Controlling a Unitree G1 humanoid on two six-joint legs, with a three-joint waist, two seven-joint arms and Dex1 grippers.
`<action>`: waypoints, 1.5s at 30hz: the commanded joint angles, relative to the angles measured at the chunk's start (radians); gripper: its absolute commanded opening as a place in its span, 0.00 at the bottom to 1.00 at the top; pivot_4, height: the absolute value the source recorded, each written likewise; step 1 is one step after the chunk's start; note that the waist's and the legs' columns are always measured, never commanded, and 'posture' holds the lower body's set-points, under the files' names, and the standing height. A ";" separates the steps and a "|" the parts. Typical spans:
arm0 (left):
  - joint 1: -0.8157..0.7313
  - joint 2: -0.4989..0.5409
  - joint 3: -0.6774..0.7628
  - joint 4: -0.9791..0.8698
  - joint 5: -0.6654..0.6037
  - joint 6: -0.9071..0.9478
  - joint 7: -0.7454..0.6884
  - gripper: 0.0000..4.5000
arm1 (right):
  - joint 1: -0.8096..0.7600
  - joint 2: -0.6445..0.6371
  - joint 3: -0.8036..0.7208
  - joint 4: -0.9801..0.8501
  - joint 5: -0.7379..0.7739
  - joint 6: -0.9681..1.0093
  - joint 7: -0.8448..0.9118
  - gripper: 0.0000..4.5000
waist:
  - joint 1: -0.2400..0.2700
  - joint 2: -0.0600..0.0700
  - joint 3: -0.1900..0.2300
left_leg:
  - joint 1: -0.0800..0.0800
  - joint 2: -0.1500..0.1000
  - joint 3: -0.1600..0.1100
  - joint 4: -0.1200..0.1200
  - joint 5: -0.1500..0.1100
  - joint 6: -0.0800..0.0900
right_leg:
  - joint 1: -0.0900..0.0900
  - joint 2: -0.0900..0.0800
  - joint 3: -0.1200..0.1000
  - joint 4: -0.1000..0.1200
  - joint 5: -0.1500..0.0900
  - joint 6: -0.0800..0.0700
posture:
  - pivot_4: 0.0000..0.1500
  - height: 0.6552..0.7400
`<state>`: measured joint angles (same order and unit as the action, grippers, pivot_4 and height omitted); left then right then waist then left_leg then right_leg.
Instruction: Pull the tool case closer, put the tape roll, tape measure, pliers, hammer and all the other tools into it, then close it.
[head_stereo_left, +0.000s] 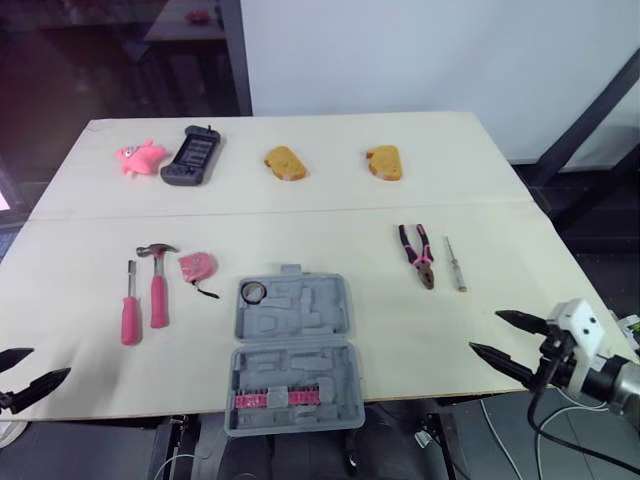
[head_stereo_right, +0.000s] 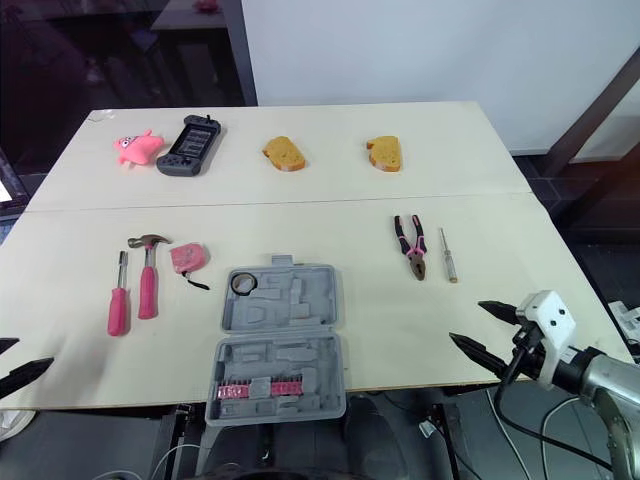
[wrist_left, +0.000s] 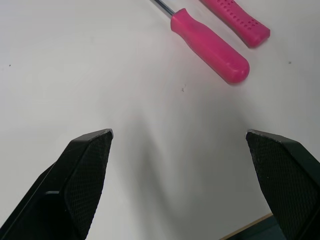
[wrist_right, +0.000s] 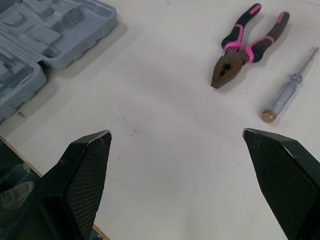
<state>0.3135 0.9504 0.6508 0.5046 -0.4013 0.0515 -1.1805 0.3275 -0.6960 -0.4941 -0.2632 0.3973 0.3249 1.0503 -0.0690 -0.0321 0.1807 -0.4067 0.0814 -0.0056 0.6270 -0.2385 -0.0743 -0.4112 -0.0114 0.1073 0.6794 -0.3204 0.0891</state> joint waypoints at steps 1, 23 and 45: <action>-0.015 0.020 0.001 -0.004 0.002 -0.012 -0.007 1.00 | 0.006 -0.009 -0.001 -0.009 0.011 -0.031 -0.006 0.99 | 0.001 0.000 0.000 | 0.000 0.000 0.000 0.000 0.000 0.000 | 0.000 0.000 0.000 0.000 0.000 0.000 | 1.00 1.00; -0.061 -0.573 -0.215 -0.882 -0.034 0.353 0.728 1.00 | -0.405 0.025 0.380 -0.333 0.223 0.260 -0.194 0.99 | 0.027 -0.001 -0.001 | 0.000 -0.001 -0.003 0.005 0.000 0.000 | 0.005 0.001 0.000 0.000 0.004 0.008 | 1.00 1.00; -0.448 -0.848 -0.426 -0.592 0.225 0.526 1.234 1.00 | -0.507 0.027 0.544 -0.309 0.143 0.230 -0.204 0.99 | 0.031 -0.002 -0.002 | 0.000 -0.003 -0.006 0.006 0.000 0.000 | 0.007 0.001 -0.001 0.000 0.006 0.011 | 1.00 1.00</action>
<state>-0.1269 0.1053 0.2365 -0.0898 -0.1822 0.5652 0.0521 -0.1721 -0.6699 0.0702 -0.5192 0.5289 0.5562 0.8607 -0.0375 -0.0345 0.1786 -0.4067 0.0783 -0.0114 0.6330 -0.2382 -0.0742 -0.4044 -0.0107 0.1063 0.6793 -0.3142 0.0997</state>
